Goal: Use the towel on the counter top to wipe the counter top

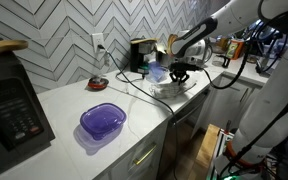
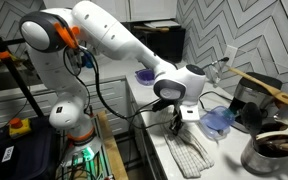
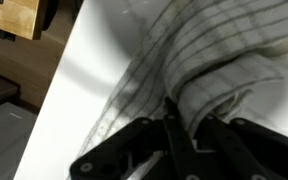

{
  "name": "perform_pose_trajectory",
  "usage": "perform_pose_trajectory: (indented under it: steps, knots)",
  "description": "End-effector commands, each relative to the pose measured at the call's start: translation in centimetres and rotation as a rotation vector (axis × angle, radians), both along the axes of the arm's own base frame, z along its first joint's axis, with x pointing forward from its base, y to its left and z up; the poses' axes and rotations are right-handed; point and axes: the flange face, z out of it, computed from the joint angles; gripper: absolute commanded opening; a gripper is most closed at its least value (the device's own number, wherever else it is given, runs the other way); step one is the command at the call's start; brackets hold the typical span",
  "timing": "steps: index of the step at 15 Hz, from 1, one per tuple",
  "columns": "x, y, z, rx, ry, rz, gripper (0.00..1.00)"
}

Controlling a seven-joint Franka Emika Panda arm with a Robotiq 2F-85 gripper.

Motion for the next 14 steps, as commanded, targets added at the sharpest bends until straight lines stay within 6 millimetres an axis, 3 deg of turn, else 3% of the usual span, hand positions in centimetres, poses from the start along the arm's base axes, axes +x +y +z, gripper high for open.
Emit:
perform_pose_trajectory:
  steps: [1,4,7,14]
  knots:
    - [-0.3,-4.4,-1.2,-0.06,-0.049,-0.108,0.04]
    - [-0.3,-7.5,-1.5,-0.1,-0.103,-0.171,0.04]
    - [-0.5,-6.5,-1.0,-0.05,-0.071,-0.142,0.04]
    - [-3.2,-3.5,0.9,-0.015,0.064,-0.021,0.04]
